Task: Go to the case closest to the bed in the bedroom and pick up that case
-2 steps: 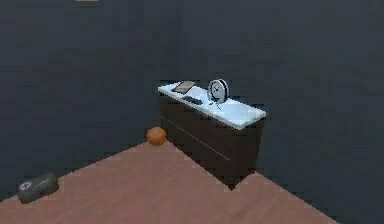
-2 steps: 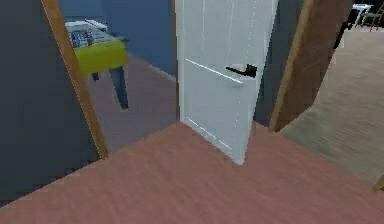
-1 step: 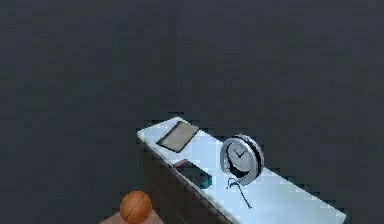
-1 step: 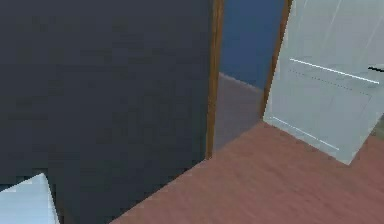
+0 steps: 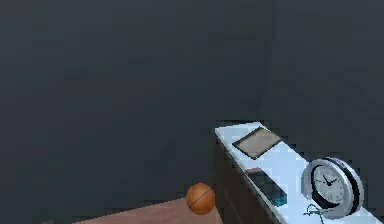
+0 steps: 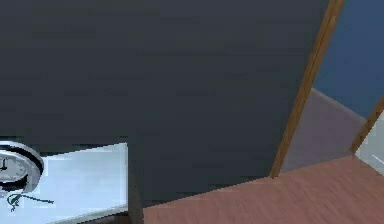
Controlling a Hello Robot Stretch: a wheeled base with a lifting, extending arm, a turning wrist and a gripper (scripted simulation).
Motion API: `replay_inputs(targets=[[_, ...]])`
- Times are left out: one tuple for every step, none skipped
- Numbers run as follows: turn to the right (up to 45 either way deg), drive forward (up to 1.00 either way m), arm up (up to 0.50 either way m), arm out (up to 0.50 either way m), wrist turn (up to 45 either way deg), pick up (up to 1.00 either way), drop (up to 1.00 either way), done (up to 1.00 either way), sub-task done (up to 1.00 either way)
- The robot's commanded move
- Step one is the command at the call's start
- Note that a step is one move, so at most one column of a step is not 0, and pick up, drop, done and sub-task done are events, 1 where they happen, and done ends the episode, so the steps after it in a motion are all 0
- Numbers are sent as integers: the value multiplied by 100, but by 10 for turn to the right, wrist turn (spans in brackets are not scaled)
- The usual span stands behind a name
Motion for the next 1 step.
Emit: replay_inputs(targets=[[0,5,0,0,0,0,0,0,0]])
